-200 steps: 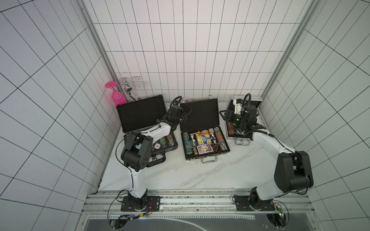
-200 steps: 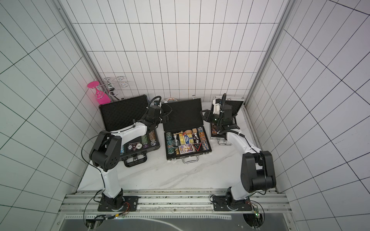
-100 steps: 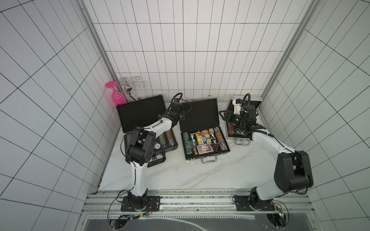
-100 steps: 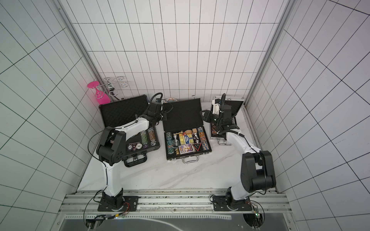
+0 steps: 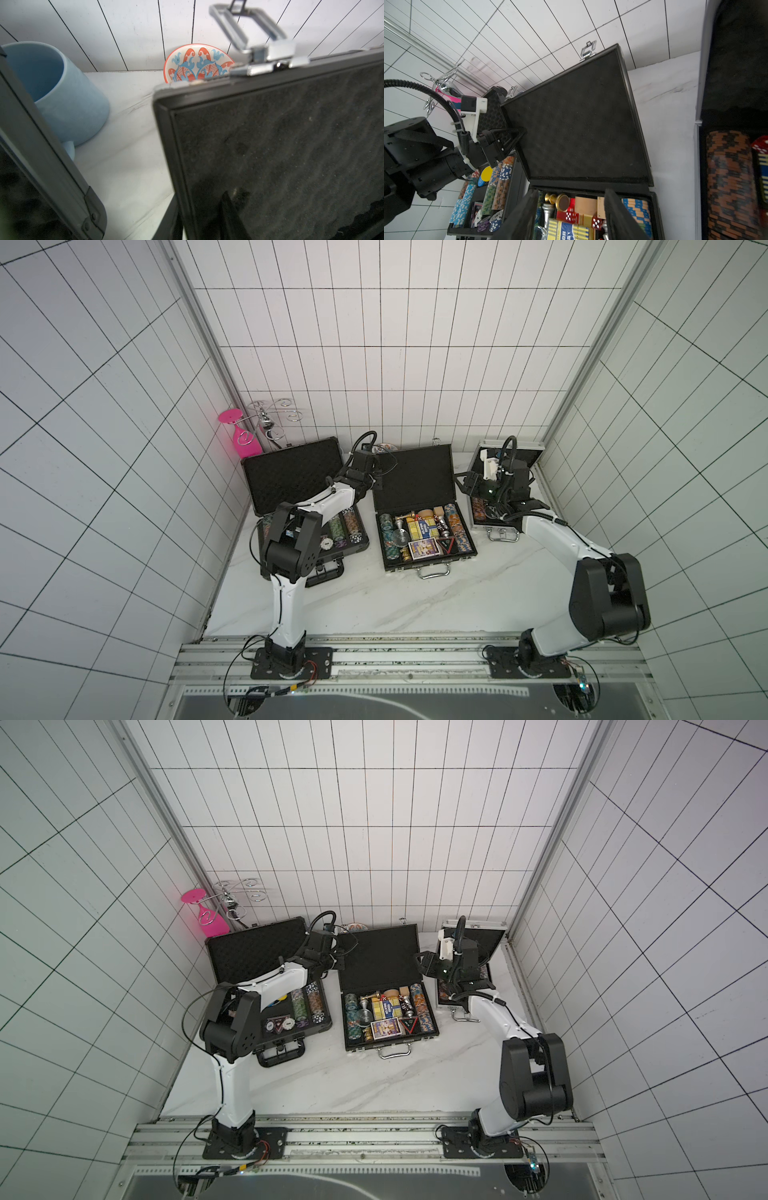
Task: Close the poker set cases
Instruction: Close the lid of the poker set case.
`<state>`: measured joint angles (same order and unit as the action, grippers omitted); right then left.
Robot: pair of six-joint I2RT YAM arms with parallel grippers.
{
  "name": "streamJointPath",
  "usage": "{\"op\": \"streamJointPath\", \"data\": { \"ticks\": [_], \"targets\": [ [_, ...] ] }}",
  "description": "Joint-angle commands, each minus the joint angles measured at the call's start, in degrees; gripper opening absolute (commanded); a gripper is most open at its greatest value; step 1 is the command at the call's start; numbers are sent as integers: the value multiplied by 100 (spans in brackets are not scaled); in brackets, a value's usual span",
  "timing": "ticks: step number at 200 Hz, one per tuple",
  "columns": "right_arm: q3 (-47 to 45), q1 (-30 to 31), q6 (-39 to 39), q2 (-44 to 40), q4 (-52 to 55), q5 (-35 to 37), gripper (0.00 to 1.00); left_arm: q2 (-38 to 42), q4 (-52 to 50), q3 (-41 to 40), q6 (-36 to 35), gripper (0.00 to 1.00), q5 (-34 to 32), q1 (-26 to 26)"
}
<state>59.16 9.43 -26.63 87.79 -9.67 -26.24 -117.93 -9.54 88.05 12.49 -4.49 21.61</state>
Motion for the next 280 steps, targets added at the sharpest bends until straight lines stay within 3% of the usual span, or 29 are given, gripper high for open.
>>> {"op": "streamJointPath", "data": {
  "ticks": [1, 67, 111, 169, 203, 248, 280],
  "targets": [
    [-428, 40, 132, -163, 111, 196, 54, 132, 248, 89, -311, 0, -260, -16],
    [-438, 34, 204, -234, 183, 228, 54, 464, 342, 187, -509, 0, -319, -8],
    [-414, 33, 318, -499, 420, 423, 55, 1310, 1358, -1239, -437, 0, -102, 195],
    [350, -102, 723, -854, 1228, 1084, 59, 1965, 2804, -2996, -1253, 0, -1137, 1181],
    [1239, -134, 926, -650, 1662, 1343, 60, 2020, 2784, -3259, -1423, 0, -1943, 1654],
    [2129, 68, 1270, -408, 2116, 1786, 60, 2065, 3067, -3598, -1390, 0, -2238, 1873],
    [2238, 76, 1307, -271, 2244, 1825, 61, 2119, 3132, -3744, -1275, 0, -2309, 1882]
  ]
}}
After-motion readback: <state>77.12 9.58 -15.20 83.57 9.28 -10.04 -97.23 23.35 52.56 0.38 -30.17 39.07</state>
